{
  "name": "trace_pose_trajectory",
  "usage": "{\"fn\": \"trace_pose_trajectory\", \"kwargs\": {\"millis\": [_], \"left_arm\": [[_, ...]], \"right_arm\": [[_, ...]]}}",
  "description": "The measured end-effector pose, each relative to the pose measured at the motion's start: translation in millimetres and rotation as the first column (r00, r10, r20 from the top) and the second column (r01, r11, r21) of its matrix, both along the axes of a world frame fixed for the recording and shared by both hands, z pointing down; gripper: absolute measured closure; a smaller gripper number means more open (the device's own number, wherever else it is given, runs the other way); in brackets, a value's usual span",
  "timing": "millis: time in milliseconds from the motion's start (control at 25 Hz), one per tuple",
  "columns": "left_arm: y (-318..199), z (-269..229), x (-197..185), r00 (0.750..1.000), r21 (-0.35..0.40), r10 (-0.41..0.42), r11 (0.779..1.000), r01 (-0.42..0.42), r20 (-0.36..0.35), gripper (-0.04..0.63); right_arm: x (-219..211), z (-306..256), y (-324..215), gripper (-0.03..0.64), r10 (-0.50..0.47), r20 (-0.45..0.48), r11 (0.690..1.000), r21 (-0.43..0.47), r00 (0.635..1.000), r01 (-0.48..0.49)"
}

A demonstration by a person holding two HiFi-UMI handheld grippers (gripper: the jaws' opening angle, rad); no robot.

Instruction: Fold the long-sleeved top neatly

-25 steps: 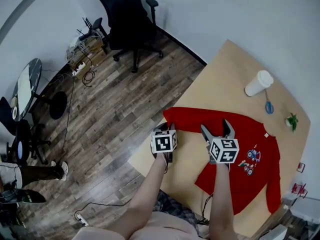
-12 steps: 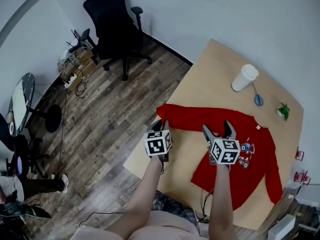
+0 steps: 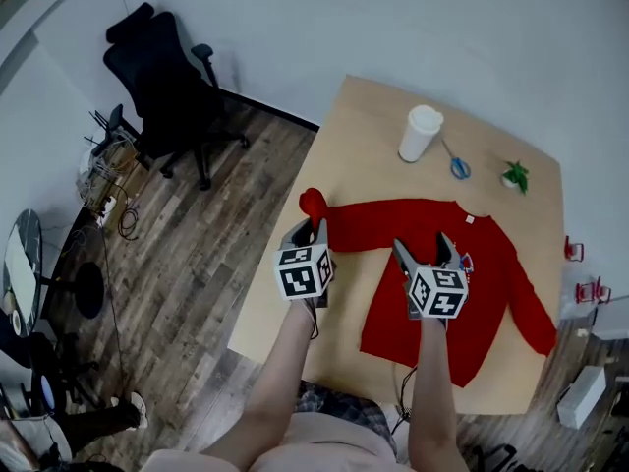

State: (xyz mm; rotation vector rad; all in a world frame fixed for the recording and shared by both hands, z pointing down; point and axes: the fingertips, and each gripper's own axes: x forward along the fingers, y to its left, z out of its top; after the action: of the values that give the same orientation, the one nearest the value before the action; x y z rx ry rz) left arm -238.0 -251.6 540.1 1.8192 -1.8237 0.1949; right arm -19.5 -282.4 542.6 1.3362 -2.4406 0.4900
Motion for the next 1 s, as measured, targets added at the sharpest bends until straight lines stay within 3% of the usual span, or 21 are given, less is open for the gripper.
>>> {"fn": "trace_pose_trajectory", "kwargs": {"millis": [200,440,680,1000], "left_arm": [[-19.1,-10.4,53.3,0.991,0.024,0.136,0.990,-0.135,-0.008,0.534],[-26.7,-15.3,116.7,0.959,0.035,0.282,0.959,-0.282,0.011,0.534],[-24.6,-14.9,149.7,0.937,0.033,0.350,0.936,-0.350,0.017,0.534],[-22.3,-20.3,188.7,0.929,0.042,0.368,0.928,-0.369,0.026,0.533]], "right_arm": [[42.2,-7.0,7.2,0.178,0.121,-0.005,0.993,0.013,0.993,-0.121],[94.4,-4.9,24.7,0.179,0.248,-0.002,0.969,0.002,0.969,-0.248],[123.9,-2.6,35.7,0.179,0.312,0.006,0.950,-0.005,0.950,-0.312],[156.8,-4.5,40.7,0.179,0.315,0.009,0.949,0.001,0.949,-0.315]]}}
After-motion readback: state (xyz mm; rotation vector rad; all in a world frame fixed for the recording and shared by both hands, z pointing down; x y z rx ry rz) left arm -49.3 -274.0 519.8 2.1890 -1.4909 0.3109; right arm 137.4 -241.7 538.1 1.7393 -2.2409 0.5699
